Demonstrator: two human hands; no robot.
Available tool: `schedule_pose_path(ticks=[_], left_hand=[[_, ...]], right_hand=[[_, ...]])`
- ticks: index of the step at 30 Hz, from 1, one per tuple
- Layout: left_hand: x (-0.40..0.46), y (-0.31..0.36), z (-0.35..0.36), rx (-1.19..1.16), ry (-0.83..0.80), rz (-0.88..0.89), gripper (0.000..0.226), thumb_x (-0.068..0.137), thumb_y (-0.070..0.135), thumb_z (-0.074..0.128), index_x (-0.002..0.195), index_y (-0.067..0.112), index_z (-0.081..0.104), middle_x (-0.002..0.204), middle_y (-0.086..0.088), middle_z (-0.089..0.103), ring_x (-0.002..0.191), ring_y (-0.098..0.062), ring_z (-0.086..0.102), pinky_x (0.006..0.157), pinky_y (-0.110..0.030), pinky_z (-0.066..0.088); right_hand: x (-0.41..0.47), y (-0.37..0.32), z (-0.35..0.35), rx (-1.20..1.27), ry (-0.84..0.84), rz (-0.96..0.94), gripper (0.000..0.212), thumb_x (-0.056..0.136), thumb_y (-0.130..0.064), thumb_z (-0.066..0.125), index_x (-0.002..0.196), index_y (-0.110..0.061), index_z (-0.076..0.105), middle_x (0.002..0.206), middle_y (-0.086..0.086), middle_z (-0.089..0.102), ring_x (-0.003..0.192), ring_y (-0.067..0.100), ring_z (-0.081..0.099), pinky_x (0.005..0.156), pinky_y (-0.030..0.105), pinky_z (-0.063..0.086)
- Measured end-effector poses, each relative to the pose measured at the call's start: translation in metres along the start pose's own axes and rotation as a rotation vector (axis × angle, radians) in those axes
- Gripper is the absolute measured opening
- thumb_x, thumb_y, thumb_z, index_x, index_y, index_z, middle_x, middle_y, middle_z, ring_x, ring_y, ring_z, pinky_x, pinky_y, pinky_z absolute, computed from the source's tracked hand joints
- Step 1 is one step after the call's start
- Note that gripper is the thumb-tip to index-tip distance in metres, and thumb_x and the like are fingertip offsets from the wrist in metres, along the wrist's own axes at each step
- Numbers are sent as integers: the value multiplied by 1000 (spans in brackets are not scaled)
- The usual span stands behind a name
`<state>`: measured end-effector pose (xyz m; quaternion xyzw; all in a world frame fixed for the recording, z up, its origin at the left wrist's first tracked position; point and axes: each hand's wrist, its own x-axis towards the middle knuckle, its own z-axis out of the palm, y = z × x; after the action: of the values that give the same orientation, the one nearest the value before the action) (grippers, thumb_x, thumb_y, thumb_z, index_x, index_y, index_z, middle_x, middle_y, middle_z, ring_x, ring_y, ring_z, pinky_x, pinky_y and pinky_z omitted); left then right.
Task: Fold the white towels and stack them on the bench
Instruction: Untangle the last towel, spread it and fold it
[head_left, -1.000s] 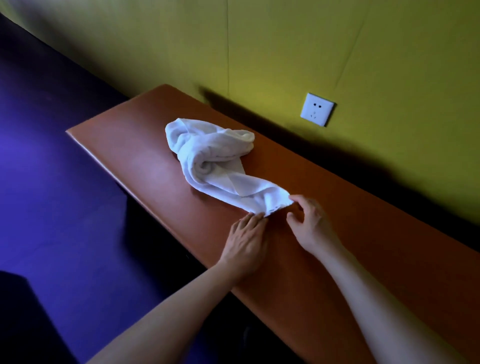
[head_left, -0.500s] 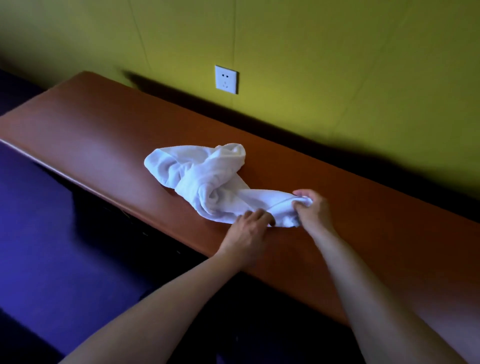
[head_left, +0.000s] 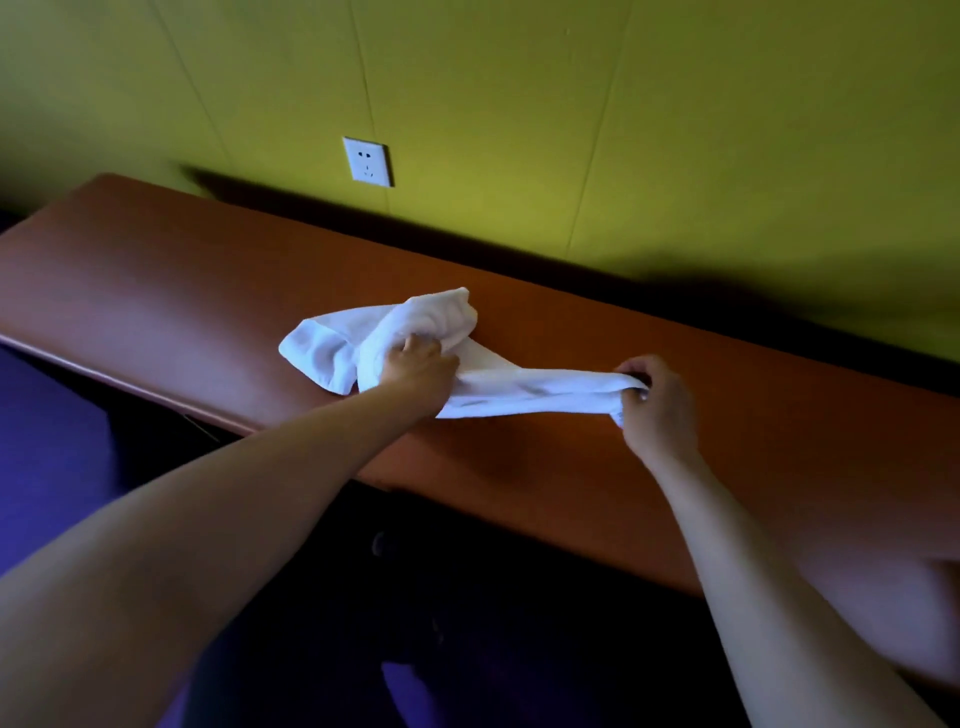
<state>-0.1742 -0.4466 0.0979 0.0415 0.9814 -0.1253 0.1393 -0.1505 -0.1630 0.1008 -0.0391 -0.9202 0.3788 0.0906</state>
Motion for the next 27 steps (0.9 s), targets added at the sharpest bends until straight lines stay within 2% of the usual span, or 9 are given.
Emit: schedule_pose_path(ticks=[4, 7, 10, 14, 17, 20, 22, 24, 27], left_hand=[[-4, 4, -30, 121, 96, 18, 34, 97, 23, 43, 128, 33, 52, 137, 0, 52, 131, -32, 35, 105, -54, 28], [-9, 9, -37, 56, 92, 22, 37, 97, 33, 40, 133, 40, 49, 146, 1, 44, 136, -34, 31, 106, -52, 26], [-13, 15, -34, 80, 90, 199, 30, 99, 37, 44, 127, 39, 54, 150, 6, 42, 138, -28, 35, 108, -45, 30], [-24, 36, -15, 12, 85, 333, 27, 103, 29, 39, 124, 17, 49, 122, -4, 64, 113, -27, 59, 87, -37, 40], [-31, 46, -3, -26, 135, 320, 26, 102, 28, 38, 122, 14, 48, 116, -5, 63, 105, -30, 59, 86, -41, 38], [-27, 43, 7, -162, 140, 273, 20, 103, 28, 37, 108, 19, 54, 111, -5, 60, 103, -32, 60, 86, -44, 44], [-19, 35, 13, -335, 171, 223, 18, 100, 16, 43, 110, 20, 57, 118, -6, 57, 104, -34, 61, 83, -47, 49], [-9, 24, 16, -407, 200, 121, 41, 92, 1, 49, 128, 19, 53, 138, -7, 46, 114, -37, 54, 87, -45, 49], [6, 3, 19, -278, 69, -84, 81, 84, 14, 64, 153, 26, 25, 161, -1, 23, 140, -38, 29, 106, -53, 34]], right_hand=[[3, 23, -45, 21, 242, 117, 22, 95, -1, 52, 113, -8, 64, 114, 16, 67, 105, 31, 62, 75, 27, 41], [1, 42, -75, -25, 366, 203, 22, 95, -4, 50, 112, -8, 63, 115, 19, 67, 108, 38, 62, 82, 40, 49], [-2, 60, -93, -62, 387, 324, 29, 89, -4, 45, 110, -13, 63, 116, 18, 66, 109, 38, 61, 88, 43, 49], [-14, 80, -98, -372, 176, 373, 37, 83, -9, 56, 118, -22, 59, 129, 17, 57, 122, 41, 52, 103, 50, 39], [-21, 75, -81, -430, 3, 132, 40, 85, -22, 65, 125, -23, 57, 132, 9, 58, 123, 34, 53, 103, 47, 40], [-21, 56, -47, -321, -189, -38, 37, 95, -40, 59, 128, -23, 58, 131, 1, 61, 121, 27, 57, 100, 42, 43], [-19, 48, -21, -373, -357, -44, 46, 98, -51, 52, 136, -25, 52, 136, 0, 58, 123, 27, 55, 100, 41, 41], [-17, 51, -2, -471, -452, -13, 49, 96, -49, 54, 139, -25, 47, 137, 3, 57, 124, 29, 54, 98, 43, 40], [-10, 58, 8, -562, -465, 52, 31, 92, -37, 60, 118, -20, 57, 117, 6, 64, 107, 32, 59, 85, 40, 40]])
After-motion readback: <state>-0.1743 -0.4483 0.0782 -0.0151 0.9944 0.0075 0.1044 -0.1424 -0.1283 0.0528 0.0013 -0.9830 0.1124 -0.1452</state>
